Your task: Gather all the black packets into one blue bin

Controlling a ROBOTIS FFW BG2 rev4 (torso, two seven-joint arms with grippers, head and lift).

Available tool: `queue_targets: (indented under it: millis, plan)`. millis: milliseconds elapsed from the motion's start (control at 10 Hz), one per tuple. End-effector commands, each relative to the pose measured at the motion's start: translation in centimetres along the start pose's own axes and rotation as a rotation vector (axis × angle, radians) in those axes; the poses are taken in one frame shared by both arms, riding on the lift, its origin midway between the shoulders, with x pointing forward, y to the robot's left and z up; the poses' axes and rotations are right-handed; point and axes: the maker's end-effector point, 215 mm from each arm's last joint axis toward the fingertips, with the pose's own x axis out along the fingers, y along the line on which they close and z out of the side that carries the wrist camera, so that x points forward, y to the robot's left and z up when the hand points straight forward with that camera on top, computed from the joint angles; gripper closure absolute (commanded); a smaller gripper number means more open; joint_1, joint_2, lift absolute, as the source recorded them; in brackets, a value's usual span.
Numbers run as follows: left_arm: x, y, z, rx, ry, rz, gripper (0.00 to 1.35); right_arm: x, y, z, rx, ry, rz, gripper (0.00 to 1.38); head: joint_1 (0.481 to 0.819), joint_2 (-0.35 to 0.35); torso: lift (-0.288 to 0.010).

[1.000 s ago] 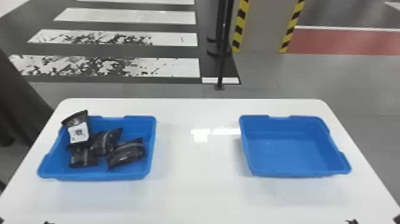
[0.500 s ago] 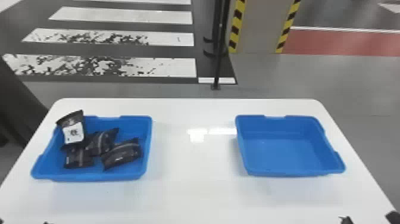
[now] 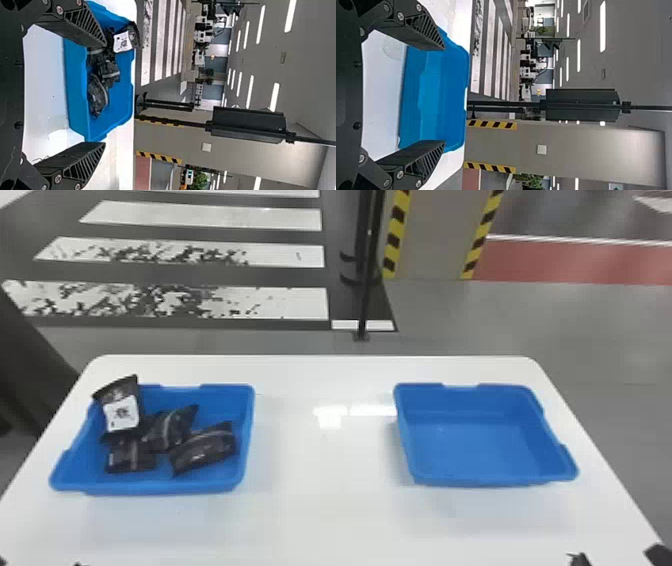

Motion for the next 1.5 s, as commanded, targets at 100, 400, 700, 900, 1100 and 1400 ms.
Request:
queue_targets:
  millis: [100,400,700,900,1100,1400]
  plan:
    - [0.07,0.06,-0.11,-0.002,0.004,0.000,0.15,0.00,-0.08,-0.09,0.004,0.000,-0.003,0.20,0.695,-0.074,-0.110]
    - [0.18,-0.03,-0.20,-0.002,0.007,-0.003,0.15,0.04,-0.13,-0.12,0.006,-0.001,-0.005,0.20,0.695,-0.076,-0.110]
    - [0.18,-0.06,-0.20,-0.002,0.007,-0.004,0.15,-0.01,-0.18,-0.23,0.009,0.000,-0.006,0.20,0.695,-0.078,-0.110]
    - [0.29,-0.14,-0.28,-0.005,0.009,-0.007,0.15,0.03,-0.23,-0.26,0.011,-0.001,-0.008,0.20,0.695,-0.080,-0.110]
    - [0.42,-0.31,-0.24,-0.007,0.007,-0.011,0.15,0.16,-0.27,-0.24,0.011,-0.003,-0.008,0.20,0.695,-0.083,-0.110]
    - [0.46,-0.43,-0.46,-0.011,0.013,-0.015,0.15,0.20,-0.33,-0.28,0.013,-0.004,-0.010,0.20,0.695,-0.091,-0.110]
